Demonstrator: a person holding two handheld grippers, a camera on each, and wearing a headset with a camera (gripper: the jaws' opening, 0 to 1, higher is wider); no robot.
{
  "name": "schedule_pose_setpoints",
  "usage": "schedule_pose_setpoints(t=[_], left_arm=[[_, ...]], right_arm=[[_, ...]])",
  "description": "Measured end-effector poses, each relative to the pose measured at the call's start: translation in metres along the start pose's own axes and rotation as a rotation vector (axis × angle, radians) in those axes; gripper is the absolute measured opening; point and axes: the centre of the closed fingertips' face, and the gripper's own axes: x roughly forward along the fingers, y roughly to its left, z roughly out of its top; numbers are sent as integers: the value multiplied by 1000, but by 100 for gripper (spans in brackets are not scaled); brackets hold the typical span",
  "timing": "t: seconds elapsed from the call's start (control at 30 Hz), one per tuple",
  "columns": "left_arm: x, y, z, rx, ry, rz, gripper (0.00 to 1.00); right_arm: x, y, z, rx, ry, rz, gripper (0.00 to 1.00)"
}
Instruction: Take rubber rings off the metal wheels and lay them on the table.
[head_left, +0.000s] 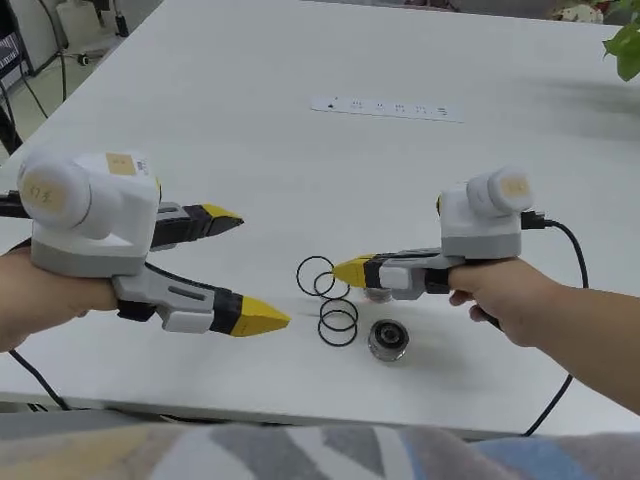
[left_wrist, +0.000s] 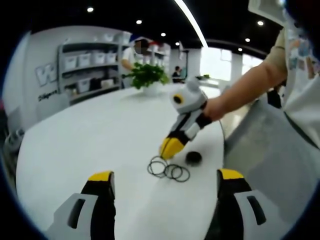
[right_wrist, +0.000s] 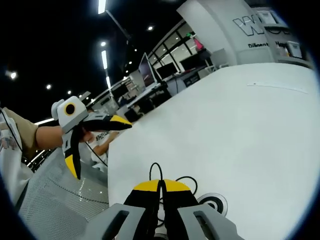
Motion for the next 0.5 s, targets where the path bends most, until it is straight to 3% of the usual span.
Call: schedule_pose_setpoints(t=[0.5], left_arm=[[-7, 0, -6, -25, 8, 22, 84]], right_arm=[[12, -1, -15, -73, 88, -28, 2]])
